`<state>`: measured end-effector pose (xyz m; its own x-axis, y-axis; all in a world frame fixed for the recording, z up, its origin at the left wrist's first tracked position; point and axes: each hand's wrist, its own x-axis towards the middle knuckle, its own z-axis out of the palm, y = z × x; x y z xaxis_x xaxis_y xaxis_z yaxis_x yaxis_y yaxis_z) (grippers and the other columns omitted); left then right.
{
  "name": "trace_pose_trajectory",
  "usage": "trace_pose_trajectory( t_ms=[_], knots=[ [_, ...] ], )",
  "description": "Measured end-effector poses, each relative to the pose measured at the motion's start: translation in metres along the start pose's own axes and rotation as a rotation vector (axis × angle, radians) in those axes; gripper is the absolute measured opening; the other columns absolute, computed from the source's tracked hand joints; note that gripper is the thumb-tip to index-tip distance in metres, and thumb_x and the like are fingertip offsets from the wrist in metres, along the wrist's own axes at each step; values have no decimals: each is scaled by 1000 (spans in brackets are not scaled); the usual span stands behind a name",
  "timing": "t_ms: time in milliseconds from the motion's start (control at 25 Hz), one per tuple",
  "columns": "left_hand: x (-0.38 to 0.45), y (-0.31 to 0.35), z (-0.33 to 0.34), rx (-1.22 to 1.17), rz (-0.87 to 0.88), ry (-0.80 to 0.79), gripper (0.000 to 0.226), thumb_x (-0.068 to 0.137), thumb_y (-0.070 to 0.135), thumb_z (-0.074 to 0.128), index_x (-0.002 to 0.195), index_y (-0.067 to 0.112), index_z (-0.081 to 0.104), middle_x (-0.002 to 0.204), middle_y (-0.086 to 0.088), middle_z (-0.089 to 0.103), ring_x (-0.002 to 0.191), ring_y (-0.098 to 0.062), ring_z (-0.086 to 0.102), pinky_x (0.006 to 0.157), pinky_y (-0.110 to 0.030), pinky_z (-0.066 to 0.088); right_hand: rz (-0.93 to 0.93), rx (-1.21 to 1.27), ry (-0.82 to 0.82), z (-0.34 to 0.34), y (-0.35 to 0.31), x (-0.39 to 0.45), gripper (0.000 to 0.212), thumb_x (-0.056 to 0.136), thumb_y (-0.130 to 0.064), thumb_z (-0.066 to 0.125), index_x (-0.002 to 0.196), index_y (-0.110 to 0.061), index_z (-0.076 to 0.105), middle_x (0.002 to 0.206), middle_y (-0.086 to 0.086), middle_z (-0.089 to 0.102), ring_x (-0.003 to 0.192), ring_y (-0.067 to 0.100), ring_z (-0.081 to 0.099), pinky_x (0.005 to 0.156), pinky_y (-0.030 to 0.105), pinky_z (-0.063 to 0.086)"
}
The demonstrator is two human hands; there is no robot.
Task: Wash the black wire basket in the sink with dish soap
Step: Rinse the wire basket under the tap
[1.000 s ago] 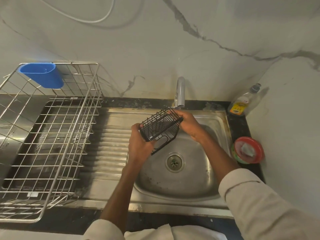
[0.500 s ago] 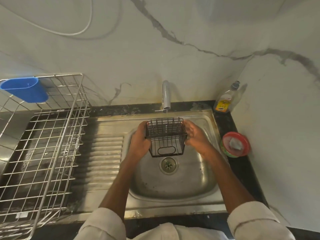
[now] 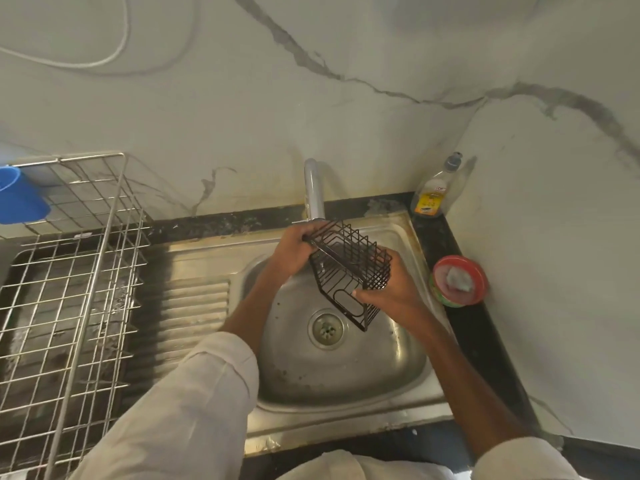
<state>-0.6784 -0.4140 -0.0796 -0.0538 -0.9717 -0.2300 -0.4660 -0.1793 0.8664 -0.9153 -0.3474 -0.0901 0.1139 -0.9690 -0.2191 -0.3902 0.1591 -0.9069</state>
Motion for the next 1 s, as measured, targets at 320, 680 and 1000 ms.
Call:
trace_pose_trajectory(
  t_ms=[320,680,1000],
  knots=[
    [-23,-20,6,-283,-40,162,38,102,-4,59,125,24,73,125,1,76,119,-10,70,107,-27,53,-22,0,39,16,-4,-7,87,66,-22,92,140,-35,46,127,-18,60,119,4,60,104,40,53],
    [-74,-37,13,-599,-197,327,40,109,51,52,123,19,71,121,-1,78,116,-18,74,104,-37,56,-48,-91,63,47,-23,-15,86,63,-27,94,133,-26,45,119,-14,57,107,4,58,86,17,45],
    [-77,4,16,-1051,-432,461,21,117,23,34,122,6,46,106,-27,76,76,-34,76,61,-36,65,-214,-243,-16,59,-17,-32,94,60,-34,93,132,-30,34,127,-5,46,114,15,53,89,37,54]
  ],
)
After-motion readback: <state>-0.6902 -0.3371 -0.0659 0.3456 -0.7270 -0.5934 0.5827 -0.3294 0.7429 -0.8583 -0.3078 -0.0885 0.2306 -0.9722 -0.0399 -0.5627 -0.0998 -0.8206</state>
